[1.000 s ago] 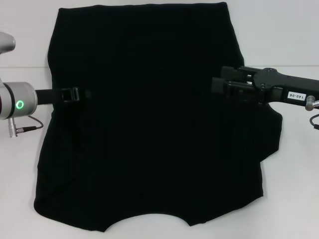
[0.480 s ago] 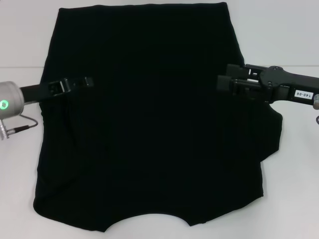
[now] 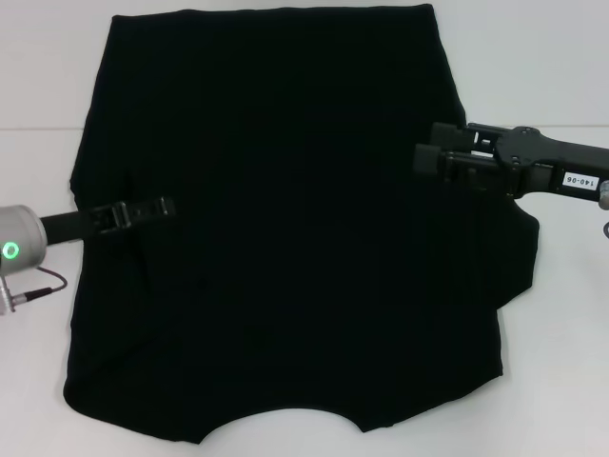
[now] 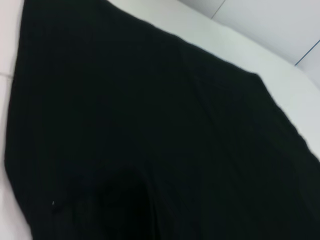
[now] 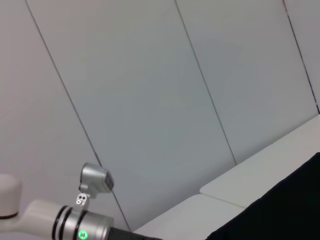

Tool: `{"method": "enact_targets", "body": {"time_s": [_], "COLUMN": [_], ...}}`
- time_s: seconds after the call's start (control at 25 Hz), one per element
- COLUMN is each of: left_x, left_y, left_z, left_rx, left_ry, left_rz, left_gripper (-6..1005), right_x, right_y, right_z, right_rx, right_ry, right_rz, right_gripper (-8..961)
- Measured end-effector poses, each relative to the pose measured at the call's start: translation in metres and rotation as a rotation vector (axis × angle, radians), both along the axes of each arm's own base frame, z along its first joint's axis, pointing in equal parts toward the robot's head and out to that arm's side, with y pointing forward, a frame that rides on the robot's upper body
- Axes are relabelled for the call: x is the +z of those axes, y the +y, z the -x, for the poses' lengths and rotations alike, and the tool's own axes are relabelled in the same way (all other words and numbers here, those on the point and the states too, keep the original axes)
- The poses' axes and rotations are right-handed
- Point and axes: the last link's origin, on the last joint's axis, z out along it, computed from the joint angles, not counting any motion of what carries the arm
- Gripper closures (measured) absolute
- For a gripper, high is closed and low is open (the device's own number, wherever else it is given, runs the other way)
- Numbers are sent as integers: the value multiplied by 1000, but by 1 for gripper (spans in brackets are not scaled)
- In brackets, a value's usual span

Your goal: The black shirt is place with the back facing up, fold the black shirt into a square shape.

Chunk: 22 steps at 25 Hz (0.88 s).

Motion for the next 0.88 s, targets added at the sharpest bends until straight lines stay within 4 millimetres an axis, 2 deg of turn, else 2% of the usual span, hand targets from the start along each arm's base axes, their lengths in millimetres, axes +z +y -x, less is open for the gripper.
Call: {"method": "enact_targets", "body": {"time_s": [0.04,0.32,0.64,0.88], "left_x": [-2,-20,-33,-33], "left_y": [0,3,15,15], "left_z": [0,-10,-51,-69], "left_rx": [0,-41,-158,-224], "left_ry": [10,58,18,-16], "left_rz": [1,61,141,179], "left_gripper": [71,75,77,78], "right_x": [0,1,1,8], "right_y": [0,-3,-4,-3], "right_z": [0,-1,-2,-6], "right_rx": [1,1,-1,-27], "right_ry": [1,5,5,16], "right_rz": [2,10,10,2], "right_gripper": [250,250,249,249]}}
